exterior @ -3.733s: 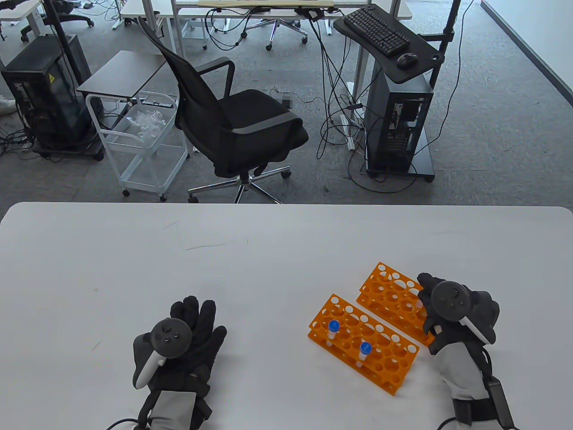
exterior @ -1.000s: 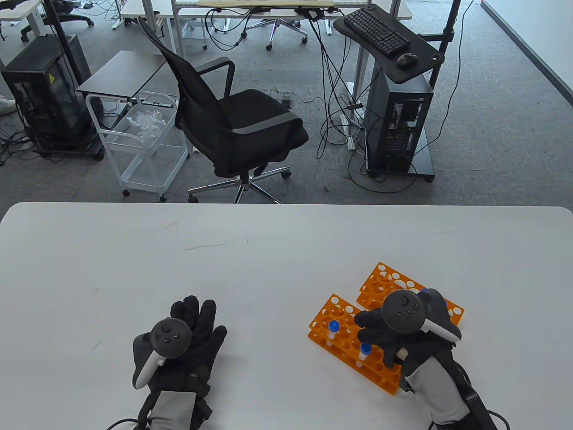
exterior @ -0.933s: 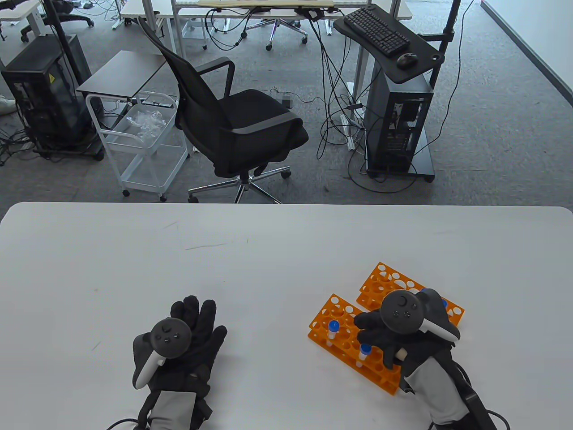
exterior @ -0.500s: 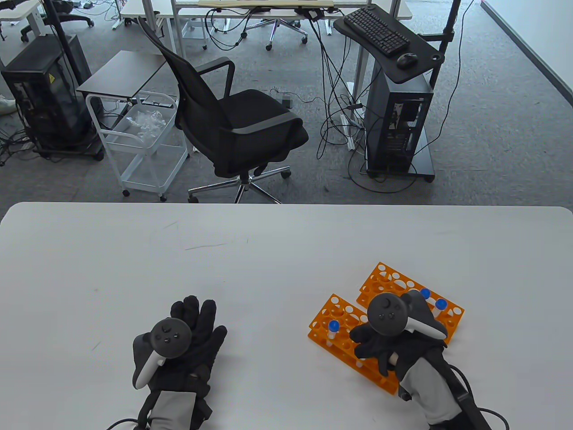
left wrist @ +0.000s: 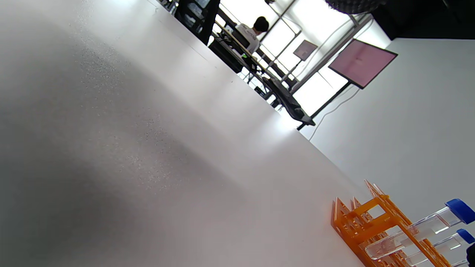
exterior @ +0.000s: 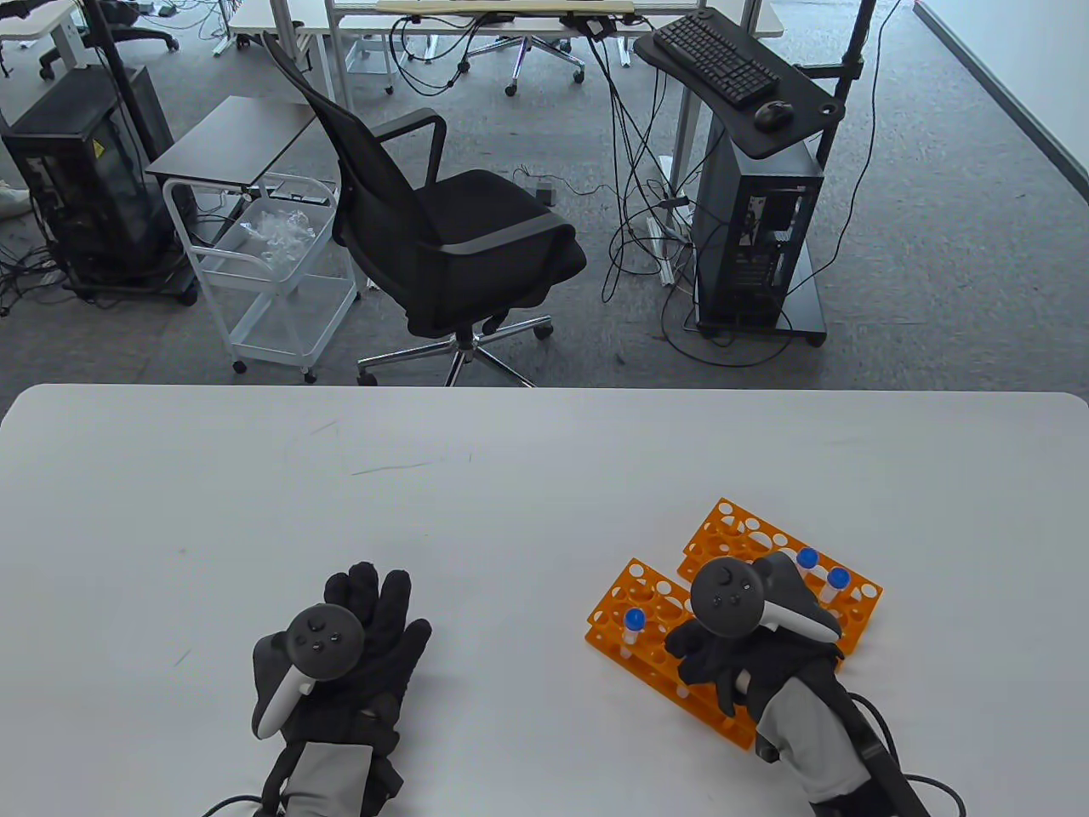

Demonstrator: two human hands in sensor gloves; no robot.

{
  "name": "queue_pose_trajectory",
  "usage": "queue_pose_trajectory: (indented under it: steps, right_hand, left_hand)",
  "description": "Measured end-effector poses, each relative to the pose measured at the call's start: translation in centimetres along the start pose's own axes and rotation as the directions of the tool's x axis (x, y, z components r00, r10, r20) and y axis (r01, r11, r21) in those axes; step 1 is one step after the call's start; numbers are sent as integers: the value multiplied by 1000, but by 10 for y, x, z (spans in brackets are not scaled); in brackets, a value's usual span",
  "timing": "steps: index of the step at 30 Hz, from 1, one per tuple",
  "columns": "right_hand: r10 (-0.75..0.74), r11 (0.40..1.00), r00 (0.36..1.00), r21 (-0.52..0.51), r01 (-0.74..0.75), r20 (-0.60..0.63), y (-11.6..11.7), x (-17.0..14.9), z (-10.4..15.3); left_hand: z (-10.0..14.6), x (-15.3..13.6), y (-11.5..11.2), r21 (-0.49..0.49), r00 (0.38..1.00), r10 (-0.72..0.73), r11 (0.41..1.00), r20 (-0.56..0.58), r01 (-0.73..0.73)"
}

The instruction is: Transfer 4 test tubes between racks (Right hand only)

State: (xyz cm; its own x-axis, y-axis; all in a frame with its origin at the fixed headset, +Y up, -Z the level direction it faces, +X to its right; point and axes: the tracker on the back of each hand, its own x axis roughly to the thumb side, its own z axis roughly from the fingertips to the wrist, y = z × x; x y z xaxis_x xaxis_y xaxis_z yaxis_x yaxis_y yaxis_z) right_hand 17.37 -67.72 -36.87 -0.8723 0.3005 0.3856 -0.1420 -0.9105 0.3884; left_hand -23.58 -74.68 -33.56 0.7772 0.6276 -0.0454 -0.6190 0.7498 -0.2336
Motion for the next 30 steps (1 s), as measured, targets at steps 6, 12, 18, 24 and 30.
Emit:
queue_pose_trajectory:
  steps: [6, 12, 18, 24, 30]
  right_hand:
    - [-19, 1000, 1000, -13, 19, 9, -2, -2, 0]
    - [-43, 998, 999, -37, 44, 17, -6, -4, 3]
    - [-59, 997, 998, -44, 60, 24, -7, -6, 3]
    - [-73, 995, 997, -66, 76, 37, -9, -8, 4]
    - [-94, 990, 994, -96, 99, 56, -13, -10, 6]
  left_hand:
    - [0, -1, -1, -3, 1000, -3, 1000, -7, 3]
    - [0, -1, -1, -6, 1000, -8, 1000, -11, 8]
    - [0, 0, 0, -1, 1000, -2, 1000, -12, 2]
    - [0, -1, 0, 2, 1000, -4, 1000, -9, 4]
    - [0, -3, -1, -2, 1000, -2, 1000, -19, 2]
